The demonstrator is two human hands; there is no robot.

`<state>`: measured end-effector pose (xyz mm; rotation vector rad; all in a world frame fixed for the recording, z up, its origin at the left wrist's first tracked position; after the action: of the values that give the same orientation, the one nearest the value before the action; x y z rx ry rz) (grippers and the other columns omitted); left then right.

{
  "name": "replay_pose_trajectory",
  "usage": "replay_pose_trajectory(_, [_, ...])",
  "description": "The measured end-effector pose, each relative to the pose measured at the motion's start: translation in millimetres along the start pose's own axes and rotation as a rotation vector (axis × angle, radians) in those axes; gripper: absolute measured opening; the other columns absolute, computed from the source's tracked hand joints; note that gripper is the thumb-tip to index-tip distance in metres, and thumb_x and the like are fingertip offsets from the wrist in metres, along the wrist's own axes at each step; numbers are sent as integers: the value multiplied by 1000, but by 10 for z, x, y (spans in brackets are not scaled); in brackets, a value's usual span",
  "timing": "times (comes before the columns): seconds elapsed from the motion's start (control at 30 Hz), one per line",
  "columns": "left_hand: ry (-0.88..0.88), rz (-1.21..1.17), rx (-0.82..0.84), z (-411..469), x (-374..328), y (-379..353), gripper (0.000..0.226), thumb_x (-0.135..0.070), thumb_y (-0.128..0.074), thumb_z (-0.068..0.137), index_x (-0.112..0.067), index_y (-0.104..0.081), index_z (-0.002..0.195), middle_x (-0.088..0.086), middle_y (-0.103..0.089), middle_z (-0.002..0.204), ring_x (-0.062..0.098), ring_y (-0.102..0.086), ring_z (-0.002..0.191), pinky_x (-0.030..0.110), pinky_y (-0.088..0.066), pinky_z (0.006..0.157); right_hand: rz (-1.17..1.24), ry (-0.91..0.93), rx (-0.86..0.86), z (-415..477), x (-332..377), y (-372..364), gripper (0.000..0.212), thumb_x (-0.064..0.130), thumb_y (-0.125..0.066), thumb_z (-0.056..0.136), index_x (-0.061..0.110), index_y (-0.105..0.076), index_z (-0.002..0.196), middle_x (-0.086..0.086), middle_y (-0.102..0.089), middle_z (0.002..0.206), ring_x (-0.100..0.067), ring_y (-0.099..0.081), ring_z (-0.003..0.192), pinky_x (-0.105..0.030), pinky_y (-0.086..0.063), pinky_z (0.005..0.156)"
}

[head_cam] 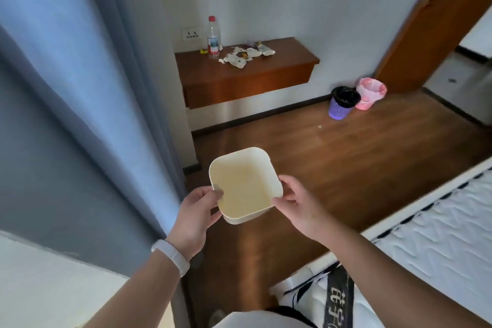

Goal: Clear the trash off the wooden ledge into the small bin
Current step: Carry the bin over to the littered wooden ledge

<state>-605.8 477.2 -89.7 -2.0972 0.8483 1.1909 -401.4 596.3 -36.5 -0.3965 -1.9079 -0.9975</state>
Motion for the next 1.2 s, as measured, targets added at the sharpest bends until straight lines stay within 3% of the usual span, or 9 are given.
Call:
replay_pose_trajectory(0.13, [16, -7, 79, 243, -122, -40, 20, -28, -66, 90, -11, -70, 100, -2, -83, 92, 23, -74, 104, 48, -52, 107, -5, -33, -57, 93, 73, 11, 56, 28, -63, 94, 26, -39, 145, 11, -60, 124, 2, -59, 105, -20, -50, 86])
replay_pose_trajectory(0.23, [35, 12, 120, 479, -195, -172, 20, -26, -64, 97, -10, -72, 107, 0, -84, 98, 21, -76, 105, 47, -53, 107, -9, -40, -92, 228, 82, 145, 54, 29, -63, 93, 28, -41, 143, 17, -60, 121, 4, -59, 104, -28, -50, 93])
replay_pose_trajectory(0.43, [94, 28, 111, 984, -333, -469, 20, -20, -60, 103, -4, -69, 110, 11, -79, 110, 27, -72, 113, 46, -55, 105, 50, -49, -108, 752, -37, 385, 48, 29, -63, 93, 34, -44, 137, 28, -57, 118, 11, -59, 97, -12, -48, 75])
replay_pose_trajectory(0.57, [80, 75, 92, 1421, -521, -621, 18, -25, -62, 103, -14, -70, 115, -1, -82, 104, 20, -73, 109, 36, -60, 97, 163, -60, -97, 1328, -147, 515, 42, 24, -62, 93, 37, -48, 131, 18, -63, 119, -1, -63, 101, -25, -50, 90])
replay_pose_trajectory(0.67, [80, 93, 43, 1837, -675, -794, 17, -24, -64, 102, -15, -70, 115, 1, -82, 108, 20, -74, 108, 35, -61, 95, 183, -85, -78, 1865, -229, 687, 40, 25, -63, 91, 40, -53, 126, 15, -66, 115, -10, -64, 101, -33, -50, 91])
replay_pose_trajectory(0.83, [108, 112, -5, 2556, -993, -1205, 19, -29, -71, 97, -25, -71, 116, -6, -83, 105, 21, -73, 112, 43, -58, 102, 358, -73, -51, 2685, -222, 1138, 38, 5, -62, 92, 22, -56, 126, 9, -67, 109, -1, -64, 85, -20, -52, 73])
replay_pose_trajectory(0.93, [91, 118, 5, 2959, -1202, -1559, 17, -28, -71, 96, -24, -73, 113, -7, -84, 102, 19, -77, 106, 37, -63, 93, 380, -59, -61, 3085, -242, 1527, 37, 3, -61, 91, 23, -58, 123, 7, -67, 114, -5, -61, 87, -27, -52, 76])
replay_pose_trajectory(1.07, [62, 102, 4, 3401, -1464, -1940, 13, -23, -69, 97, -19, -73, 109, -3, -84, 101, 12, -80, 95, 32, -63, 81, 357, -16, -61, 3592, -191, 1996, 35, 11, -61, 90, 32, -60, 118, 22, -68, 106, -4, -64, 91, -23, -54, 74])
replay_pose_trajectory(1.2, [57, 55, -42, 3676, -1629, -2077, 10, -18, -66, 99, -15, -71, 107, -2, -84, 93, 16, -80, 91, 37, -59, 86, 347, 5, -54, 3980, -119, 2159, 33, 12, -61, 91, 31, -62, 118, 19, -68, 111, -11, -65, 95, -32, -55, 88])
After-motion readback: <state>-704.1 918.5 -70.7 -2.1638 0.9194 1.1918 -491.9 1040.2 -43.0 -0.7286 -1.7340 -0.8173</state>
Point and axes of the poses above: each hand's wrist, its own z-axis towards the middle knuckle, its own y-axis out of the back of the hand, x = y × z, the point moved 5 cm from there along z, towards the middle knuckle
